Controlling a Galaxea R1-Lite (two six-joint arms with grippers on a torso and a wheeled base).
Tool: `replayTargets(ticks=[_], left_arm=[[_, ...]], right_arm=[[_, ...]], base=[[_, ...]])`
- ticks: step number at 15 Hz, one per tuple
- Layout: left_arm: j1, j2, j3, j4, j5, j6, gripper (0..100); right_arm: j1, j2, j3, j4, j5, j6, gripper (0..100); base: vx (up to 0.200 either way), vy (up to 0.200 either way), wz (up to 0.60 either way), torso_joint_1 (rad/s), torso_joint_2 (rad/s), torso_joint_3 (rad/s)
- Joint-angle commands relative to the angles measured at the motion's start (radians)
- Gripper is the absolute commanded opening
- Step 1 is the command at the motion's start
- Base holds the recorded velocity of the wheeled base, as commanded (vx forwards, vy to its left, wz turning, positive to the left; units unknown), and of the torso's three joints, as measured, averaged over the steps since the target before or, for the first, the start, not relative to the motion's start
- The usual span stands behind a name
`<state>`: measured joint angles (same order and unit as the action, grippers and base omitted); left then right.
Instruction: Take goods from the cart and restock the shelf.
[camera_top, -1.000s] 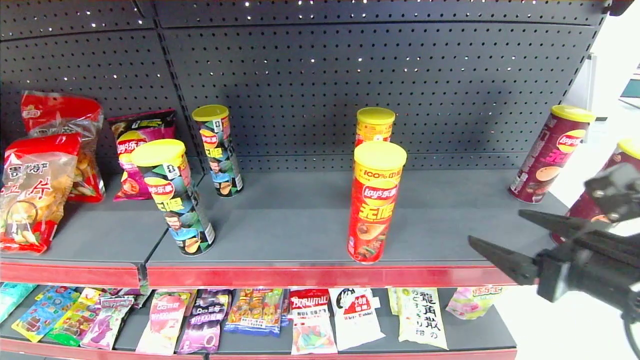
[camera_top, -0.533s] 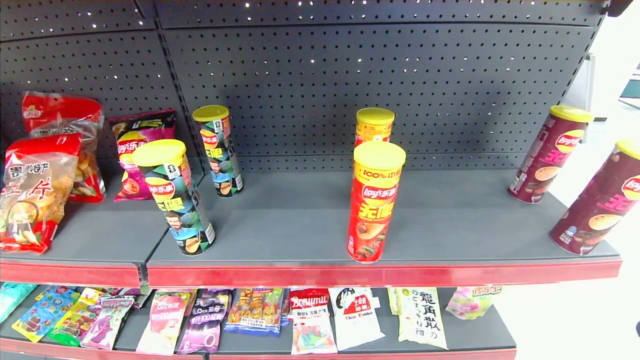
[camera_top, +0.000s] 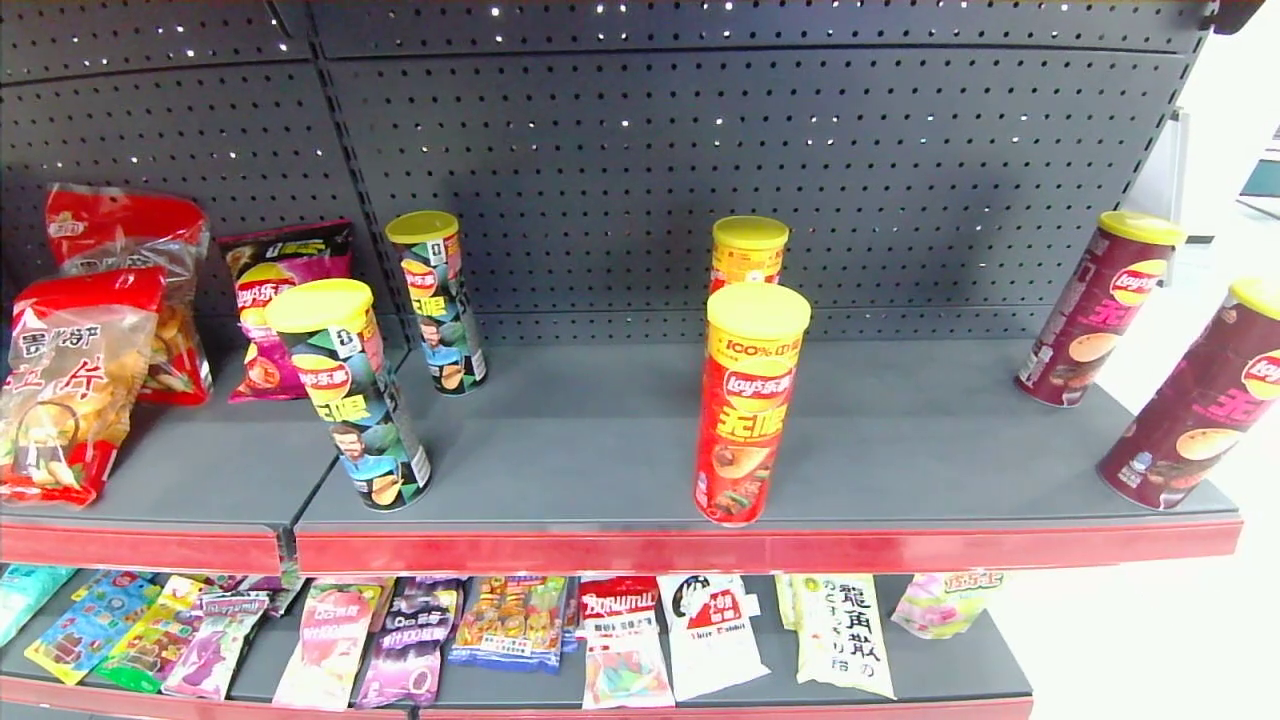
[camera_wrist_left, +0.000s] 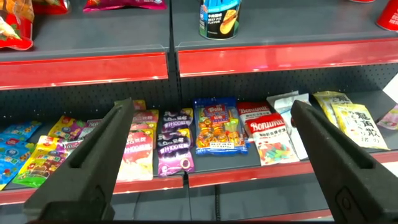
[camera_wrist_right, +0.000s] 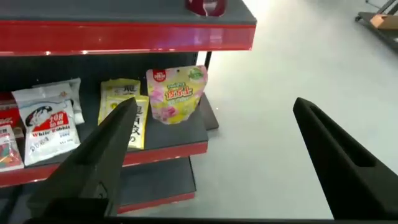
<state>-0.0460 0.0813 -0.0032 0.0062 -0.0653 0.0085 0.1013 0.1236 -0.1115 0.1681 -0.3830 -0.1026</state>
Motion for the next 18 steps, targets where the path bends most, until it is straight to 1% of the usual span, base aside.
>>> replayTargets(ticks=[1, 2, 3, 5, 6, 7, 8, 9, 10, 11, 15, 16, 17, 18], left_arm=[[0.000, 0.002, 0.000, 0.000, -0.001, 0.001, 100], [0.000, 0.002, 0.000, 0.000, -0.001, 0.001, 100], [0.000, 0.002, 0.000, 0.000, -0.001, 0.001, 100], [0.000, 0.002, 0.000, 0.000, 0.001, 0.001, 100], [0.000, 0.002, 0.000, 0.000, -0.001, 0.001, 100], [0.000, 0.002, 0.000, 0.000, -0.001, 0.001, 100], [0.000, 0.002, 0.000, 0.000, 0.001, 0.001, 100], [0.000, 0.002, 0.000, 0.000, -0.001, 0.001, 100], [0.000, 0.002, 0.000, 0.000, 0.001, -0.001, 100], [0.000, 0.002, 0.000, 0.000, 0.001, 0.001, 100], [0.000, 0.002, 0.000, 0.000, -0.001, 0.001, 100], [0.000, 0.002, 0.000, 0.001, -0.001, -0.001, 100], [0.000, 0.002, 0.000, 0.000, 0.001, 0.001, 100], [0.000, 0.002, 0.000, 0.000, -0.001, 0.001, 100]], right_arm=[[-0.006, 0.062, 0.006, -0.001, 0.001, 0.000, 100], [-0.012, 0.091, 0.007, -0.004, -0.005, 0.001, 100], [-0.054, 0.100, 0.007, -0.005, -0.005, 0.007, 100], [-0.224, 0.096, 0.007, -0.004, -0.002, 0.009, 100], [-0.268, 0.074, 0.007, -0.004, 0.027, 0.007, 100], [-0.222, 0.008, 0.010, -0.005, 0.157, 0.009, 100], [-0.140, -0.048, 0.013, -0.010, 0.311, 0.014, 100], [-0.081, -0.096, 0.023, -0.030, 0.380, 0.018, 100], [-0.086, -0.094, 0.030, -0.045, 0.438, 0.027, 100], [-0.086, -0.093, 0.032, -0.047, 0.458, 0.037, 100], [-0.097, -0.121, 0.035, -0.050, 0.464, 0.038, 100], [-0.097, -0.124, 0.065, -0.122, 0.464, 0.018, 100], [-0.097, -0.117, 0.070, -0.131, 0.452, 0.090, 100], [-0.100, -0.124, 0.081, -0.139, 0.426, 0.116, 100]], base=[[0.000, 0.000, 0.00, 0.000, 0.00, 0.000], [0.000, 0.000, 0.00, 0.000, 0.00, 0.000], [0.000, 0.000, 0.00, 0.000, 0.00, 0.000], [0.000, 0.000, 0.00, 0.000, 0.00, 0.000], [0.000, 0.000, 0.00, 0.000, 0.00, 0.000], [0.000, 0.000, 0.00, 0.000, 0.00, 0.000], [0.000, 0.000, 0.00, 0.000, 0.00, 0.000], [0.000, 0.000, 0.00, 0.000, 0.00, 0.000], [0.000, 0.000, 0.00, 0.000, 0.00, 0.000], [0.000, 0.000, 0.00, 0.000, 0.00, 0.000], [0.000, 0.000, 0.00, 0.000, 0.00, 0.000], [0.000, 0.000, 0.00, 0.000, 0.00, 0.000], [0.000, 0.000, 0.00, 0.000, 0.00, 0.000], [0.000, 0.000, 0.00, 0.000, 0.00, 0.000]])
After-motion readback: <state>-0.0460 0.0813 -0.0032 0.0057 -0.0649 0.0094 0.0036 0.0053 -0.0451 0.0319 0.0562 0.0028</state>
